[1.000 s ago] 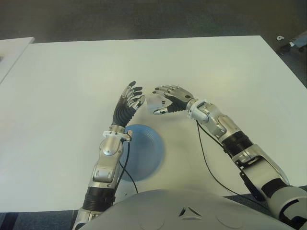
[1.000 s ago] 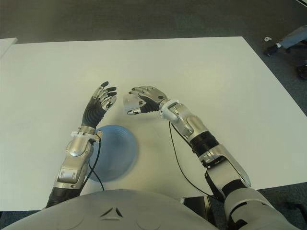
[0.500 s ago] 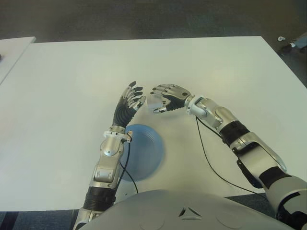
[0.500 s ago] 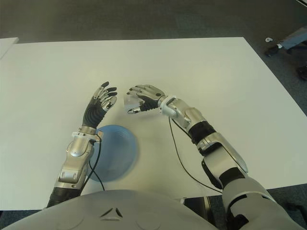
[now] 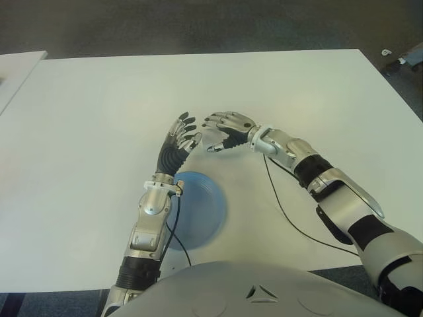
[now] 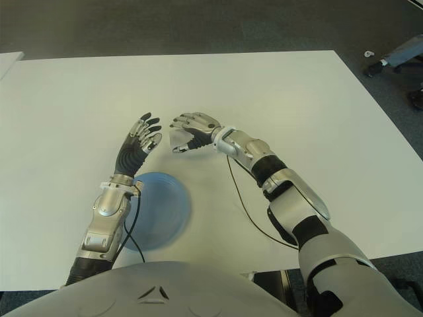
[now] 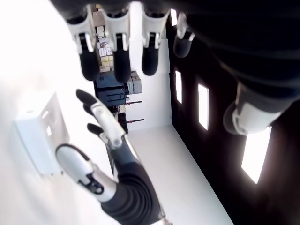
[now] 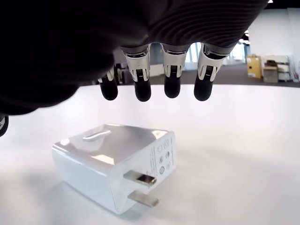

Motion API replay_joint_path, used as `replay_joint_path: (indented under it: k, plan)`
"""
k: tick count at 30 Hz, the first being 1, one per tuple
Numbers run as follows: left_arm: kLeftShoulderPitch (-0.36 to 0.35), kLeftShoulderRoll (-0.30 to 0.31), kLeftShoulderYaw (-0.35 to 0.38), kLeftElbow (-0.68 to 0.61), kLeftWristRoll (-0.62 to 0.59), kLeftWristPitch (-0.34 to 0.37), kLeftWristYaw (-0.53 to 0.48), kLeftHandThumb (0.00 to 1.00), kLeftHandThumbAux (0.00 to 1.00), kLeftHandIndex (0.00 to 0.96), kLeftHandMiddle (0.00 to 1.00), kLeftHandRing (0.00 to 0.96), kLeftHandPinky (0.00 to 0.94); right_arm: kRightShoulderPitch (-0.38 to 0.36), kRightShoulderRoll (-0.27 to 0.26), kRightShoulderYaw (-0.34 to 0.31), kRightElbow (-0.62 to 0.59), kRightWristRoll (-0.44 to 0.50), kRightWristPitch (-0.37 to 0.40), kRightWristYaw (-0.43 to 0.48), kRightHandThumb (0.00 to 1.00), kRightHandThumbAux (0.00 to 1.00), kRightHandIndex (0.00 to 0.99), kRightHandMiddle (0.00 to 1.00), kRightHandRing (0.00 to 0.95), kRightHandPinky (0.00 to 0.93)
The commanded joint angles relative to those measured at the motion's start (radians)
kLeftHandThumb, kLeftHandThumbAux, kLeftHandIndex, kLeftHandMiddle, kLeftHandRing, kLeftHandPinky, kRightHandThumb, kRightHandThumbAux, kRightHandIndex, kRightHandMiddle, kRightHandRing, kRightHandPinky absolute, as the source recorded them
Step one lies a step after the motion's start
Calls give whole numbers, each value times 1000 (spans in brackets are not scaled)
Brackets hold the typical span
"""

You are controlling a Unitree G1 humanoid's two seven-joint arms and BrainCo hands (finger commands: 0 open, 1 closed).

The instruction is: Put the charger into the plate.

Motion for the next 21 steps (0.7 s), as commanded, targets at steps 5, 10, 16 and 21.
replay_joint_path:
  k: [5, 10, 16, 21]
  plan:
    - [3, -1, -3, 17, 18, -14, 8, 2, 517, 0, 136, 168, 198, -47, 50, 30, 71, -21, 19, -40, 363, 189, 0, 0, 0, 0]
    - [4, 0, -4, 18, 27, -20, 11, 1, 518, 0, 121, 151, 182, -66, 71, 42, 104, -26, 24, -43, 361, 207, 0, 0, 0, 0]
    - [5, -2, -4, 18, 30, -24, 11, 1, 526, 2, 116, 149, 192, -82, 88, 59, 129, -32, 33, -54, 366, 218, 0, 0, 0, 0]
    - [7, -4, -6, 12, 28, -17, 10, 0, 519, 5, 115, 152, 200, -82, 97, 62, 138, -24, 43, -51, 364, 219, 0, 0, 0, 0]
